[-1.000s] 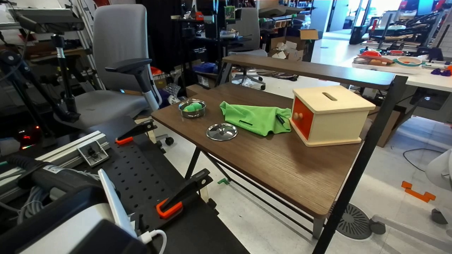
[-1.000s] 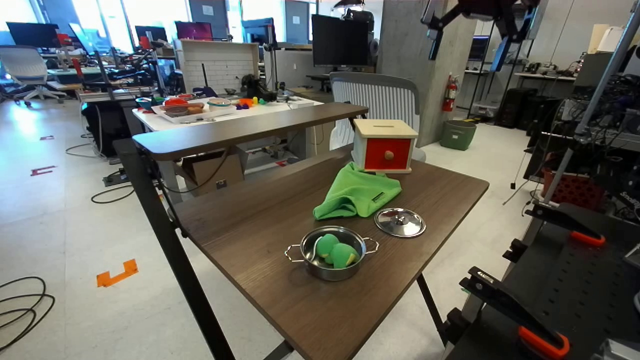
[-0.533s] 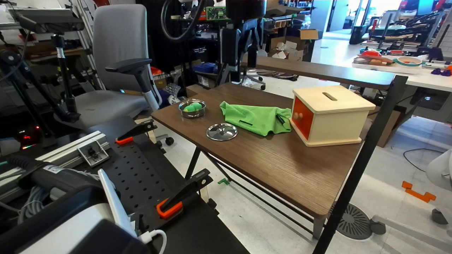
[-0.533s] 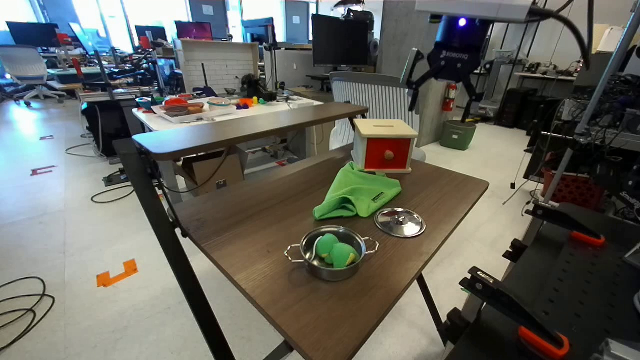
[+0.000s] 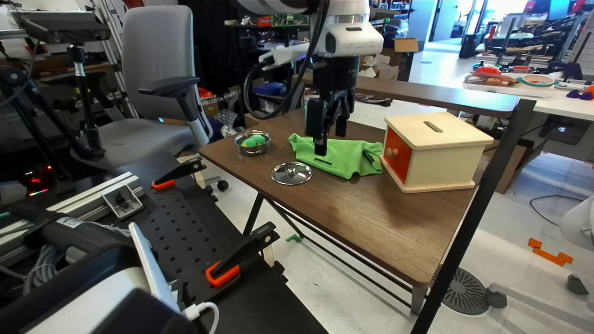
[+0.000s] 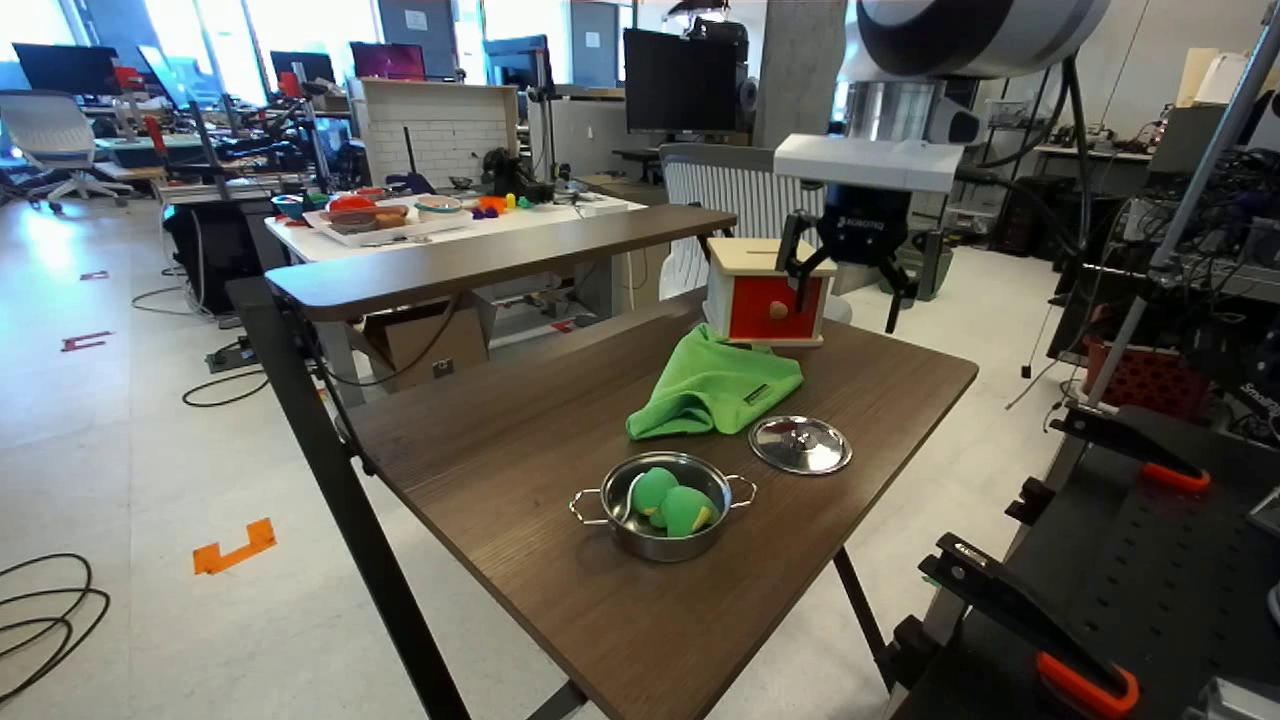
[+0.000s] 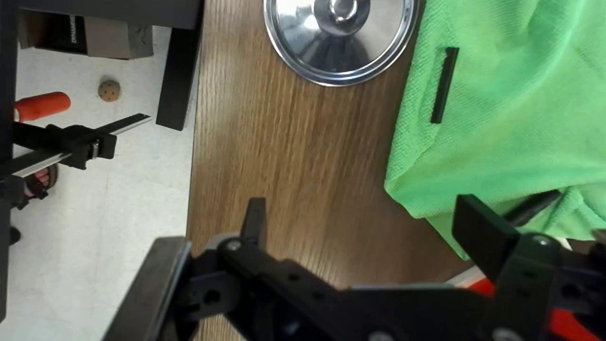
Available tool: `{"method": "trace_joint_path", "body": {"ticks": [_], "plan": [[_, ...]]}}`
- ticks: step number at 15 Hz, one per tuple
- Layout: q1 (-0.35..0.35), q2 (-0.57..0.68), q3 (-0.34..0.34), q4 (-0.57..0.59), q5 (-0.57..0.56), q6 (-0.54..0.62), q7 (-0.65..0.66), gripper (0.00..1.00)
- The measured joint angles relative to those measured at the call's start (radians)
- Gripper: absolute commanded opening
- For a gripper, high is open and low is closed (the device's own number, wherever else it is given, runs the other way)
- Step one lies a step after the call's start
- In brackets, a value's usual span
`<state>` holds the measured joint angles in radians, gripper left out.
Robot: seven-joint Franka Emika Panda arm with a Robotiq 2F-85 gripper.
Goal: Unfold the green towel
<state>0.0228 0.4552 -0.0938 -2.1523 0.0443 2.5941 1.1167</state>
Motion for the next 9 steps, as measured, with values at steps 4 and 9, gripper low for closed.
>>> {"method": "trace_joint_path", "body": {"ticks": [4,9], "plan": [[0.023,0.114,-0.025,0.089,0.0,0.0,0.0,1.0],[0.039,0.204,-0.026,0.167,0.005,0.0,0.0,1.0]]}}
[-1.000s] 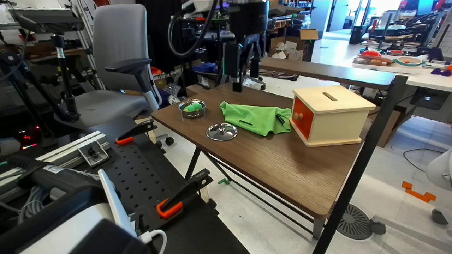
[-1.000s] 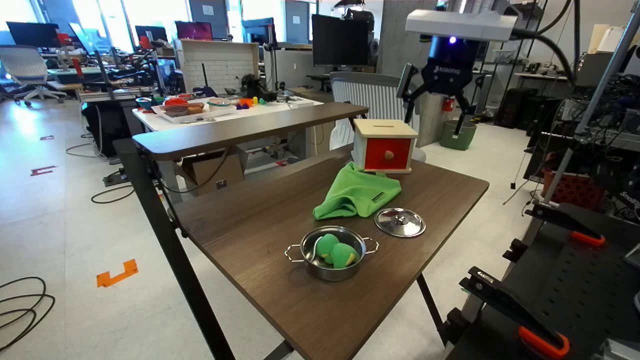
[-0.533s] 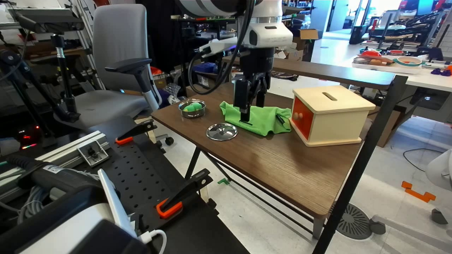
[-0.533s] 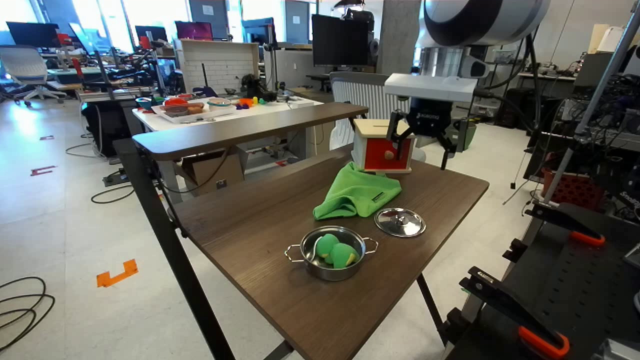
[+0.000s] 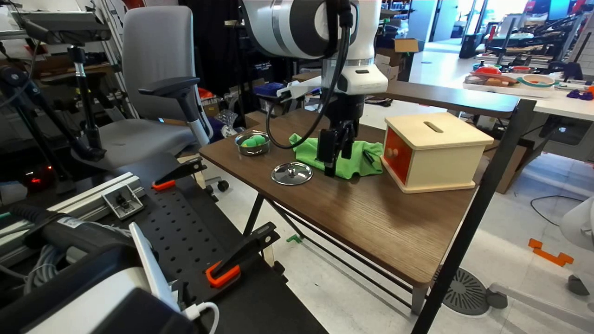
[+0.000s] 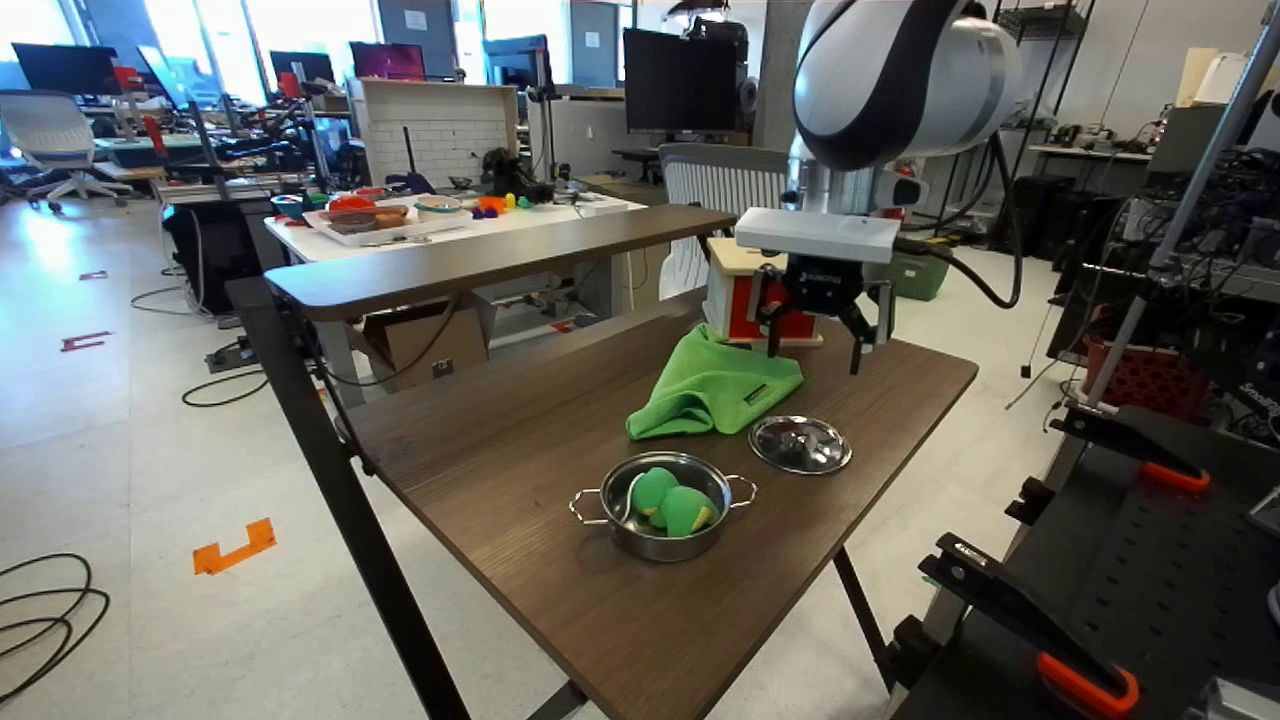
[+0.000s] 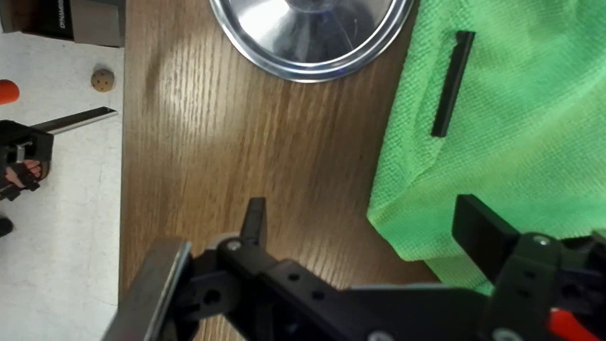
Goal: Unfold the green towel
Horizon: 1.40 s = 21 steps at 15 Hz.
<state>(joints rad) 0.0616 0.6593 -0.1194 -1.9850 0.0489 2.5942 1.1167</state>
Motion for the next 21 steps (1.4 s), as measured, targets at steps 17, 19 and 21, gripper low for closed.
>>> {"method": "trace_joint_path", "body": {"ticks": [17,19,21], "plan": [[0.012,0.087,0.008,0.094,0.042,-0.001,-0.004,0.0],[0.014,0.083,0.014,0.093,0.042,-0.002,-0.01,0.01],[0.026,0.069,0.018,0.092,0.042,-0.002,-0.018,0.01]]}}
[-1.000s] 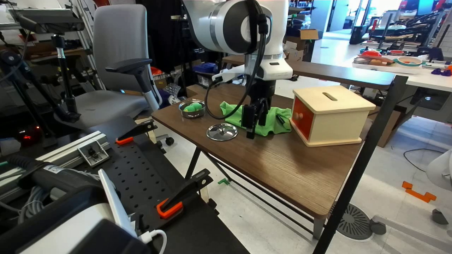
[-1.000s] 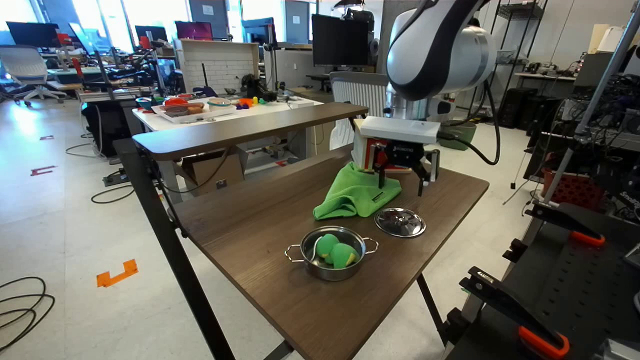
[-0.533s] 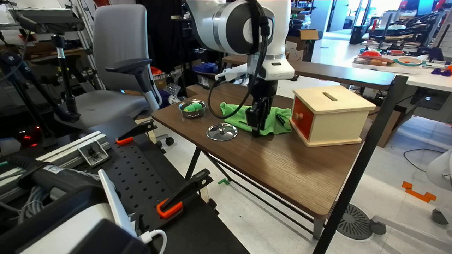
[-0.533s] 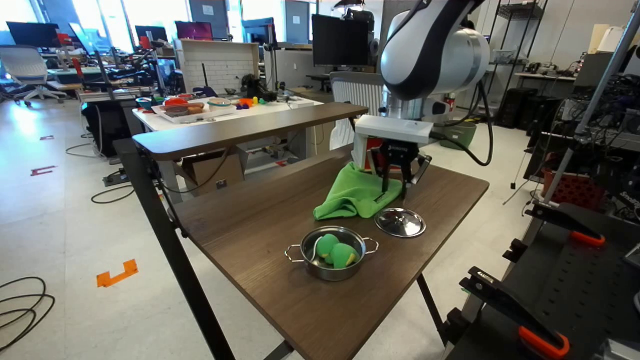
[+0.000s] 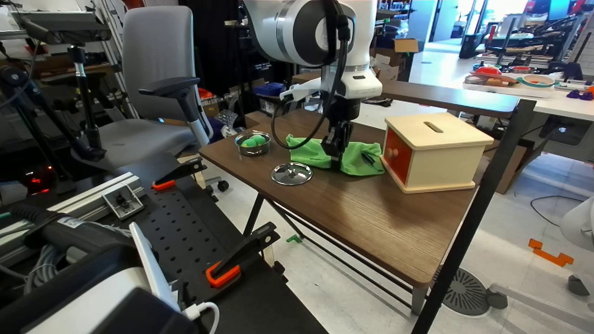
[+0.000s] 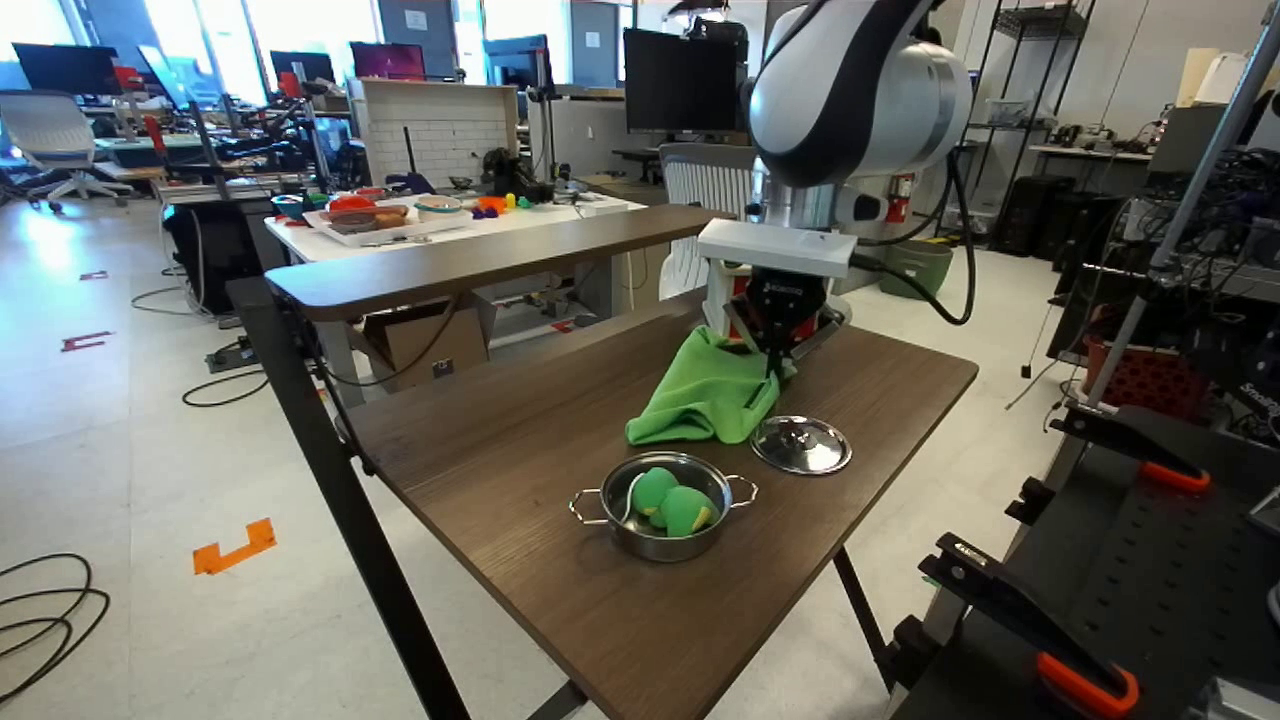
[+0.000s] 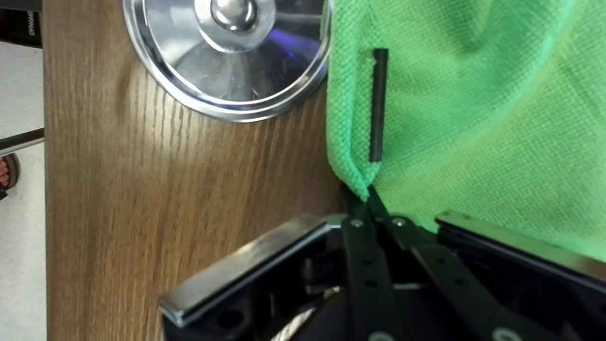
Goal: Unfold the green towel
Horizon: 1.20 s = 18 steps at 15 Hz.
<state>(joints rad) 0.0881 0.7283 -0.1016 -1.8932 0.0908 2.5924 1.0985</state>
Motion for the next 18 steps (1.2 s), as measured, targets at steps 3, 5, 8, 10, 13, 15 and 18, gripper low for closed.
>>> {"method": "trace_joint_path", "body": {"ticks": [3,5,8,10,13,15,18], "plan": [[0.026,-0.043,0.004,-0.002,0.0,-0.002,-0.014,0.01],[0.038,-0.084,0.005,-0.002,0.0,-0.003,-0.021,0.01],[0.043,-0.15,0.005,0.003,-0.002,-0.003,-0.031,0.01],[0.043,-0.182,0.005,0.015,-0.002,-0.003,-0.04,0.01],[0.044,-0.195,0.013,0.05,-0.003,-0.003,-0.067,0.01],[0.046,-0.189,0.029,0.07,-0.003,-0.003,-0.097,0.01],[0.055,-0.158,0.06,0.108,-0.003,-0.003,-0.146,0.01]]}}
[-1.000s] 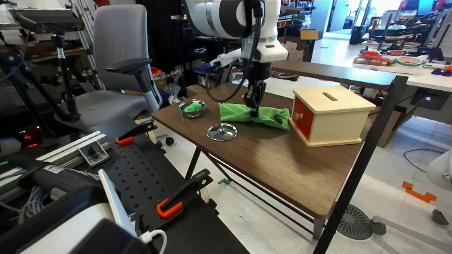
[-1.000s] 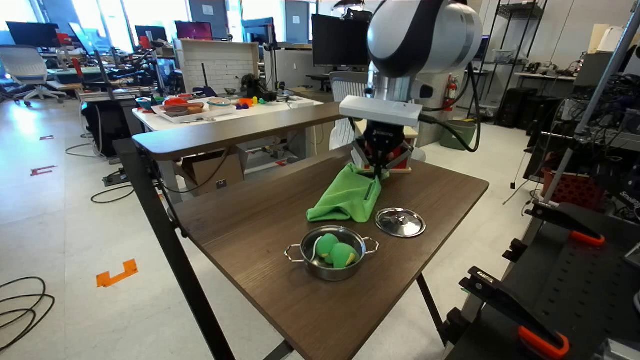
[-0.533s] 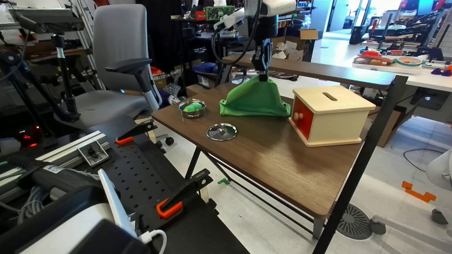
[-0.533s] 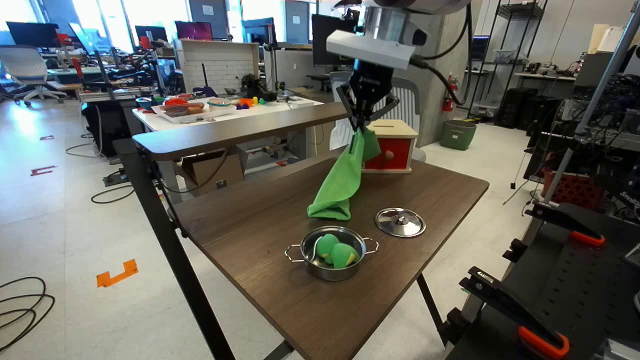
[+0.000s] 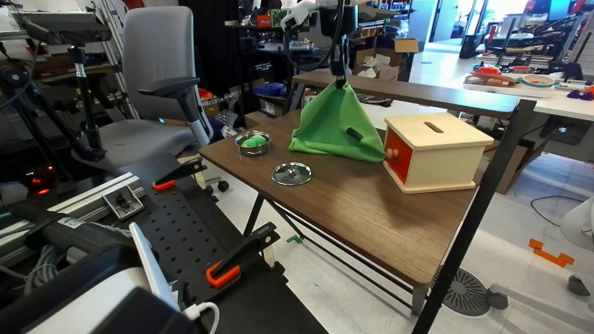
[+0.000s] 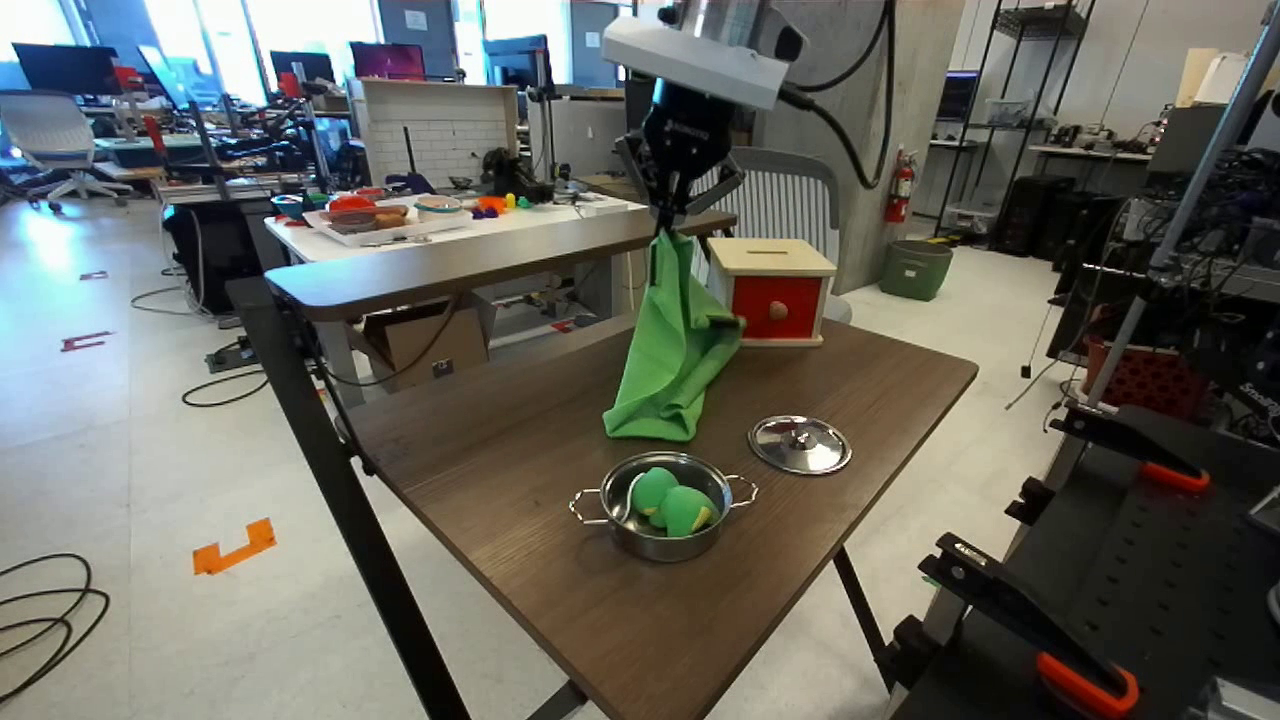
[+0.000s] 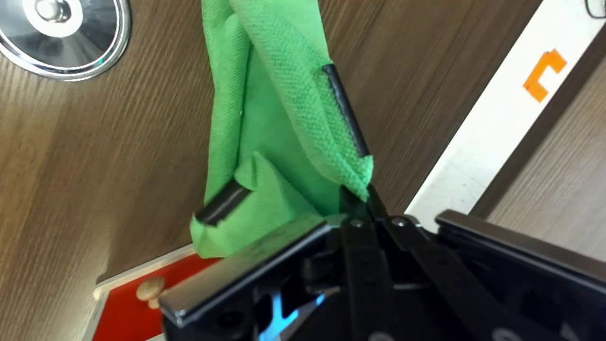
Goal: Unfold the green towel
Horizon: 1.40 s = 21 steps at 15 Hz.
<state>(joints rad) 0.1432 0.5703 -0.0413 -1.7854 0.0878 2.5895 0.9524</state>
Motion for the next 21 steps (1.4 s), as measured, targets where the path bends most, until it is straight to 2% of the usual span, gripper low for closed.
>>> {"method": "trace_joint_path", "body": {"ticks": [6,15,21], "plan": [[0.035,0.12,0.034,0.103,0.0,-0.001,-0.088,0.01],[0.054,0.32,0.035,0.278,0.0,-0.017,-0.201,0.01],[0.082,0.404,0.036,0.386,0.0,-0.03,-0.255,0.01]]}}
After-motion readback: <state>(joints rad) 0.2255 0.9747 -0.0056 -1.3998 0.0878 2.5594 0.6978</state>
